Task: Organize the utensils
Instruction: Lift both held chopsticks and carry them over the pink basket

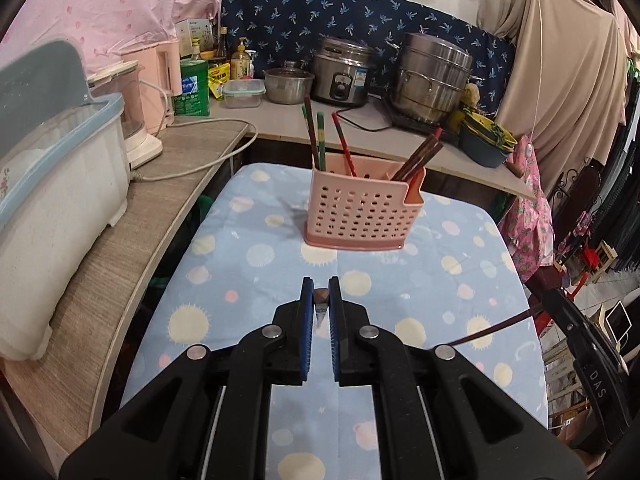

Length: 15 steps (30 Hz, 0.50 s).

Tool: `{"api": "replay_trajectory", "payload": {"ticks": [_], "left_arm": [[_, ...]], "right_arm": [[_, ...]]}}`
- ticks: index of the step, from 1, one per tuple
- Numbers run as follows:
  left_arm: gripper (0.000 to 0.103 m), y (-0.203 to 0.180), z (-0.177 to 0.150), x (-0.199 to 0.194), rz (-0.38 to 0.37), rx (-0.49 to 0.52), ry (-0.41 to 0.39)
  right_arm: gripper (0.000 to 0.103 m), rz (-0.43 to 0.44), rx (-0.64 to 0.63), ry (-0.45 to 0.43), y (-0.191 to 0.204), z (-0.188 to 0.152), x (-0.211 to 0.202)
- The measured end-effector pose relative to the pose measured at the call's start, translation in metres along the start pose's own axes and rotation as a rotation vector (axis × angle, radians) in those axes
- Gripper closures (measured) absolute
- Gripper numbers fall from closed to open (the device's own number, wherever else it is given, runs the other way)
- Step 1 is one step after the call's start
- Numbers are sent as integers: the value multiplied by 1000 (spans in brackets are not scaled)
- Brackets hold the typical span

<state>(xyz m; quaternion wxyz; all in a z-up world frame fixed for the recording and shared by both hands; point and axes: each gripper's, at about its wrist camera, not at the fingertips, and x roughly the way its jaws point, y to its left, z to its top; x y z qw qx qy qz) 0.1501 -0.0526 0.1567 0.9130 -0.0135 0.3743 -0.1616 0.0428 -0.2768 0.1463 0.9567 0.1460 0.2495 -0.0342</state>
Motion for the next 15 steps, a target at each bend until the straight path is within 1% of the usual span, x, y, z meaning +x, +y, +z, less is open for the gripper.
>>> {"api": "replay_trajectory", "payload": {"ticks": [5,8,12,15], "left_arm": [[96,-4,26,7,-11,1,-14],[96,-6,47,8,-21,-5,-36],[96,-9,80,2,-39,-20,-90],[96,-13,110,-8,-42,-22,-152]], "right_arm": [[96,19,10,-29,-1,25,8],[96,38,16,-61,0,50,15],[96,61,28,-119,1,89,22],[96,78,36,-166,3,118,28]]}}
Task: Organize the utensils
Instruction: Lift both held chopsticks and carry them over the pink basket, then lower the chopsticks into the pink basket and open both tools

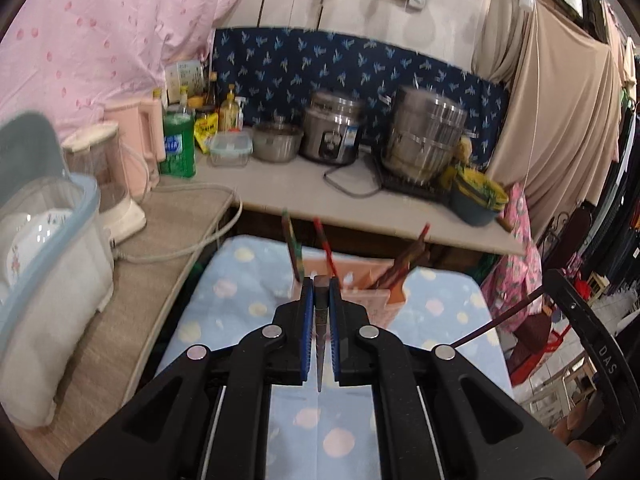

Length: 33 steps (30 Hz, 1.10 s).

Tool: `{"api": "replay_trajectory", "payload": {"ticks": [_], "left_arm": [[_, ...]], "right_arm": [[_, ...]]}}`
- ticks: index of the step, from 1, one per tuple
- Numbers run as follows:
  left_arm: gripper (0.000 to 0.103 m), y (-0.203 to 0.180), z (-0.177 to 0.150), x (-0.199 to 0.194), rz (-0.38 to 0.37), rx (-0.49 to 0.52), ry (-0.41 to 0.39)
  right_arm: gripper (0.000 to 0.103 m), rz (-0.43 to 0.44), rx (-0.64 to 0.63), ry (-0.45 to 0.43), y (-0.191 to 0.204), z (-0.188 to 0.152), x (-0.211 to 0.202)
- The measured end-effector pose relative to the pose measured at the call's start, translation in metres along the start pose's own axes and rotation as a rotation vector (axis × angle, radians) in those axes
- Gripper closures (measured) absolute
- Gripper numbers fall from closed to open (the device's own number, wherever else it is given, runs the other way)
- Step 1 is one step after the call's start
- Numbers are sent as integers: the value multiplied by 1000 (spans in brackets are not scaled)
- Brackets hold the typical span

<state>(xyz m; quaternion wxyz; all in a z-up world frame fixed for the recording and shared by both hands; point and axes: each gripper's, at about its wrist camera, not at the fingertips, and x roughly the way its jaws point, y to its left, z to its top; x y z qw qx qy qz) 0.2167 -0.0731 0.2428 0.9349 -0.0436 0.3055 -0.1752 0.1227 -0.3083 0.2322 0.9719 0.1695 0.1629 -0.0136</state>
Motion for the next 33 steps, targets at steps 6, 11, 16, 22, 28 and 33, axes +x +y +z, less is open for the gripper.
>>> {"api": "replay_trajectory", "payload": {"ticks": [6,11,16,22,28,33], "left_arm": [[96,-3,54,3,9,-25,-117],[96,2,77,27,10,-58,-148],[96,5,78,56,20,-73,-122],[96,8,63,85,22,-74,-70],[96,9,48,107,27,-69,-27],[95,11,40,114,22,-75,-4]], "right_arm": [[96,11,25,-77,0,51,32],[96,1,25,-90,-1,72,66],[96,-19,18,-50,-4,67,100],[96,-27,19,26,-9,43,133],[96,-39,12,92,-11,19,155],[96,-37,-6,131,-9,9,162]]}}
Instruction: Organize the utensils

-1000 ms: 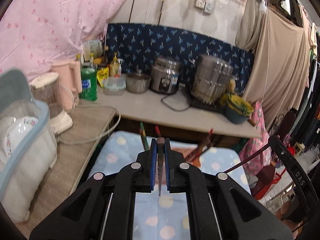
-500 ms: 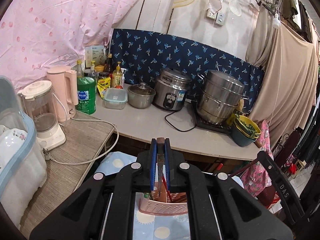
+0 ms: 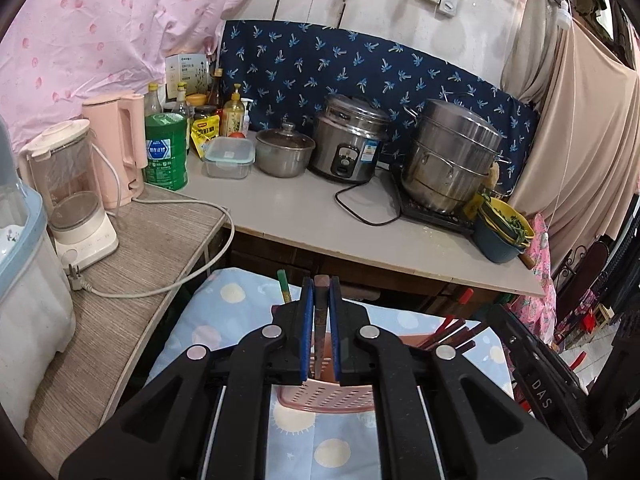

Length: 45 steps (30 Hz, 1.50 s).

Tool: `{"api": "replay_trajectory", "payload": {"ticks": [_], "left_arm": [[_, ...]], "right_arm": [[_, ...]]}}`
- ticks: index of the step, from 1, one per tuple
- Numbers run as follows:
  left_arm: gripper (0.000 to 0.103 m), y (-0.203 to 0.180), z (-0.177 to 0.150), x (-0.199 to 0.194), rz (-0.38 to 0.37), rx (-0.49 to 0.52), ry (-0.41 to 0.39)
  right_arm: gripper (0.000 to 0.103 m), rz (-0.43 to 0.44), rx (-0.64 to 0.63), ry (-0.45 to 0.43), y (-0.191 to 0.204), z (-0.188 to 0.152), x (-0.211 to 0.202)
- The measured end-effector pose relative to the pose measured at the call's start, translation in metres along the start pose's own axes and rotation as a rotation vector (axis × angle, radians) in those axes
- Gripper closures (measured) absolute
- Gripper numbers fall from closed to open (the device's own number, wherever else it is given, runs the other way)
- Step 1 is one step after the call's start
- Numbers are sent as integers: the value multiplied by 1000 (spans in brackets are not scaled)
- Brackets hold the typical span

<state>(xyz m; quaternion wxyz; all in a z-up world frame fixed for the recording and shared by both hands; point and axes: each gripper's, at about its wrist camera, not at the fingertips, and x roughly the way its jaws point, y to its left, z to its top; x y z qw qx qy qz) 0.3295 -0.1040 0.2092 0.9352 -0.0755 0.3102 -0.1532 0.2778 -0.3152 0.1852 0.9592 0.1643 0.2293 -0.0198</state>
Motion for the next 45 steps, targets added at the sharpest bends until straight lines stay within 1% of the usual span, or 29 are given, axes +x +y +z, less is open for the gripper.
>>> {"api": "replay_trajectory", "payload": {"ticks": [2,3,4,5,6,7,8,9,10,11,16,18,20,25,31,37,45], "left_arm": [[95,1,-3,2,5,-3,7],[95,1,-5,2,7,-5,5],[92,1,-7,1,14,-6,6],[87,0,-8,0,15,-3,5],[83,0,-10,-1,20,2,1],[73,-1,-12,-4,30,8,-4],[61,-1,-14,-7,39,14,-11],[54,-1,-16,-10,47,17,-18],[44,-1,-19,-15,59,19,-27],[40,-2,-22,-19,65,24,-35],[38,-3,-39,-32,92,57,-21],[33,-5,-46,-37,106,65,-15],[30,-5,-54,-42,114,73,-7],[29,-9,-78,-54,138,111,14],[28,-6,-104,-66,157,130,45],[23,-6,-127,-77,186,156,57],[22,-1,-148,-86,204,153,82]], "right_arm": [[94,-1,-5,8,2,-3,1],[91,-1,-6,7,2,-4,0],[90,-3,-6,10,3,-4,0],[84,-3,-6,9,3,-5,-1],[74,-3,-5,7,4,-6,-4],[69,-2,-4,2,4,-8,-7],[62,0,-4,-6,5,-9,-11],[59,-2,-8,-13,6,-10,-16],[57,-6,-15,-17,7,-12,-21],[55,-7,-21,-19,8,-14,-25],[48,-12,-46,-20,14,-29,-48],[47,-16,-51,-18,15,-36,-56],[47,-22,-60,-10,17,-45,-65],[47,-42,-71,14,21,-67,-84],[47,-56,-75,27,21,-87,-105],[47,-69,-76,50,20,-107,-118],[47,-89,-79,71,18,-129,-131]]}}
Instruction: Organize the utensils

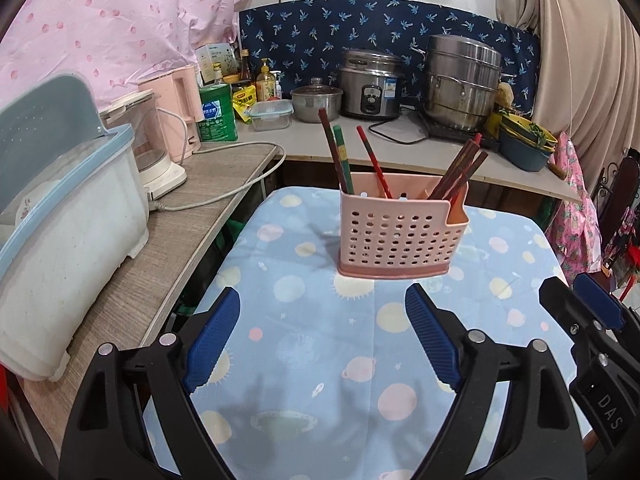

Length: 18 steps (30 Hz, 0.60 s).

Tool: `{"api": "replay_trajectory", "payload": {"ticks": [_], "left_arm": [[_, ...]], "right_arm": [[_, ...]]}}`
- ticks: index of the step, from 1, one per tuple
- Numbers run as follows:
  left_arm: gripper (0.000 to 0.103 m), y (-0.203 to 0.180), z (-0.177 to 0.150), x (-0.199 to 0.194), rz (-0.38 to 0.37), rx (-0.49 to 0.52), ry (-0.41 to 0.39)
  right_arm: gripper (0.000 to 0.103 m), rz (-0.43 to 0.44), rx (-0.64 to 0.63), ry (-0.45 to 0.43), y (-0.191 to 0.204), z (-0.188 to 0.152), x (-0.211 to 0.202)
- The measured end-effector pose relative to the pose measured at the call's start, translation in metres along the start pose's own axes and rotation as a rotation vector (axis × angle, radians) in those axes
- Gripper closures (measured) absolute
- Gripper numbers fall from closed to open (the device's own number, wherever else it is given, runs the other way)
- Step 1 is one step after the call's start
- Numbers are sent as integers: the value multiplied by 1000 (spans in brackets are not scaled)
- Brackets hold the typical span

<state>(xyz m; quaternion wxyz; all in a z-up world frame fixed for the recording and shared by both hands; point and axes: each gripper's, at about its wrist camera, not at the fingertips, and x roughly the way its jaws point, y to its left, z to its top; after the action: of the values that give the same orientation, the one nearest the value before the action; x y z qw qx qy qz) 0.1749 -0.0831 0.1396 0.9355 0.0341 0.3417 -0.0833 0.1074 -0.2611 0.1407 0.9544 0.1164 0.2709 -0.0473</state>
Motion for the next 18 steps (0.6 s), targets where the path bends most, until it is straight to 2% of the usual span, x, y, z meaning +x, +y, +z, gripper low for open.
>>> {"api": "replay_trajectory", "payload": {"ticks": [12,14,18], "left_arm": [[22,3,-29,-1,25,16,40],[17,3,-34,-1,31,21,46],[15,0,-40,0,41,29,56]], "right_arm": [[46,-17,-26,39,3,-27,-6],[43,-22,-29,44,3,-30,-7],[41,-27,-40,52,2,-36,-7]]}}
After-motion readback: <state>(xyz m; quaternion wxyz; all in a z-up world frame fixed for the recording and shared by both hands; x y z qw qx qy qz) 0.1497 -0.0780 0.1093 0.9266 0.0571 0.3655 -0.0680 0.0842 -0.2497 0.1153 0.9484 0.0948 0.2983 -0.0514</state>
